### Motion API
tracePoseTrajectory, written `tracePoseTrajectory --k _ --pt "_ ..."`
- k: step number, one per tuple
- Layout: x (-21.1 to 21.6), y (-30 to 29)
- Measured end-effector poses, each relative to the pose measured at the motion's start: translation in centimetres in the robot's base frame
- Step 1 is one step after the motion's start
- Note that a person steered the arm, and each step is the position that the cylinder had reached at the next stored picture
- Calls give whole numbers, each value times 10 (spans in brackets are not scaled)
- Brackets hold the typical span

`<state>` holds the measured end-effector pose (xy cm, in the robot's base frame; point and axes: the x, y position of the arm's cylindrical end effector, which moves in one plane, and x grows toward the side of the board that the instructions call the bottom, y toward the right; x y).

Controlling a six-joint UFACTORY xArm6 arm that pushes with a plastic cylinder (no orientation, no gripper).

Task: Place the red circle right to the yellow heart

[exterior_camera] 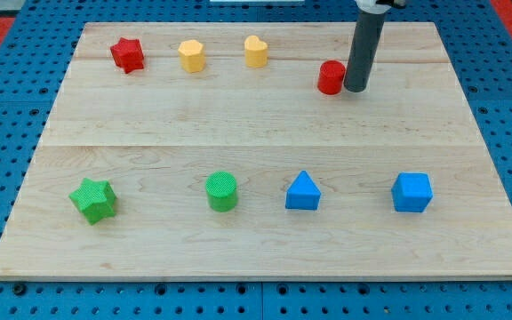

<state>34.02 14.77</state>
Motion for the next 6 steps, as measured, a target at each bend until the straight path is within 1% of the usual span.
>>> tracePoseTrajectory --k 1,2,3,4,5,6 --pt "15 -10" --pt "-19 -31" --pt "-23 -11" --pt "-12 -34" --pt "-25 -40" --pt "-56 -34"
